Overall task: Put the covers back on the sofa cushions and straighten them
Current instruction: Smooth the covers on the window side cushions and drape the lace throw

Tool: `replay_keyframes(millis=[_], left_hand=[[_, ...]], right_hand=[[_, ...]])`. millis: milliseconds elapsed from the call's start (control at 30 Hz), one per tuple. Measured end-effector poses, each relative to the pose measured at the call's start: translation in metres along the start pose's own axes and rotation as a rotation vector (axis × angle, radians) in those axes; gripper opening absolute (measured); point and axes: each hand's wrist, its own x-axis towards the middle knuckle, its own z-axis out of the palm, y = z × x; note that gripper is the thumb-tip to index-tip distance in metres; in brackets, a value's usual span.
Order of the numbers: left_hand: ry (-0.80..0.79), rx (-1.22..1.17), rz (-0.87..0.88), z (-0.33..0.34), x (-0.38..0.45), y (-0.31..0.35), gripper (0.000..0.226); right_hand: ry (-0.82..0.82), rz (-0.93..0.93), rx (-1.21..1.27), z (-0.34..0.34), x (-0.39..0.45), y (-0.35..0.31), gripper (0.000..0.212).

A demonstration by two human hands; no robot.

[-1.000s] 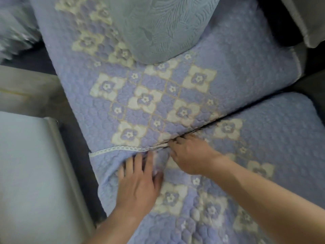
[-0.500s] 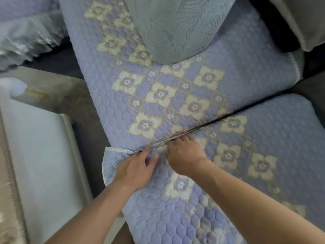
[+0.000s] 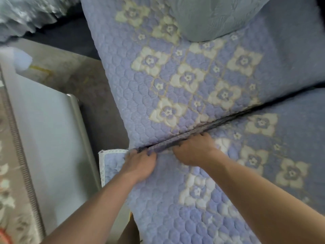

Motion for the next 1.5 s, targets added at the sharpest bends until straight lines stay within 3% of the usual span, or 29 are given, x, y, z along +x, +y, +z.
replay_keyframes(millis=[100, 167, 267, 400, 500, 567, 667, 733, 800, 933, 1067, 1200, 1367, 1500], left_hand=[[-0.141, -0.295, -0.128, -0.018, 0.009, -0.010, 0.068], [-0.228, -0.567, -0.115, -0.025, 0.019, -0.010, 0.048], [-0.204, -0.594, -0.108, -0.019, 0.032, -0.017, 0.052], [-0.179, -0.674, -0.120, -0.019, 0.013, -0.022, 0.034], [-0.064, -0.750, -0.124, -0.016, -0.006, -0.016, 0.024], [0.166, -0.534, -0.062, 0.000, -0.011, -0.017, 0.036], [0.508, -0.100, 0.193, 0.019, -0.018, -0.007, 0.047], [0.573, 0.013, 0.291, 0.030, -0.026, 0.009, 0.047], [0.586, 0.025, 0.261, 0.034, -0.027, 0.025, 0.051], [0.520, 0.068, 0.236, 0.032, -0.020, 0.041, 0.048], [0.566, -0.100, 0.354, 0.027, -0.022, 0.040, 0.041], [0.729, -0.146, 0.337, 0.055, -0.041, 0.012, 0.051], [0.523, -0.118, 0.205, 0.054, -0.029, -0.009, 0.050], [0.344, -0.362, 0.130, 0.028, -0.018, -0.004, 0.052]], right_hand=[[-0.115, 0.101, 0.019, -0.002, 0.022, 0.007, 0.062], [-0.140, 0.125, 0.032, 0.000, 0.053, 0.011, 0.069], [-0.083, 0.071, -0.037, 0.003, 0.071, 0.014, 0.072], [-0.248, 0.078, 0.054, -0.010, 0.039, 0.014, 0.058], [-0.258, 0.118, 0.075, -0.014, 0.042, 0.028, 0.072], [-0.183, 0.099, 0.057, -0.009, 0.052, 0.031, 0.074], [-0.064, 0.115, 0.011, -0.018, 0.044, 0.046, 0.065], [0.029, 0.178, -0.085, -0.021, 0.026, 0.078, 0.070], [0.134, 0.219, -0.109, -0.026, 0.011, 0.109, 0.074], [0.145, 0.201, -0.199, -0.024, 0.008, 0.129, 0.080], [0.223, 0.268, -0.137, -0.026, -0.003, 0.145, 0.062], [0.393, 0.264, 0.145, 0.012, -0.044, 0.132, 0.056], [0.406, 0.285, 0.253, 0.067, -0.078, 0.105, 0.063], [0.469, 0.306, 0.285, 0.060, -0.081, 0.114, 0.059]])
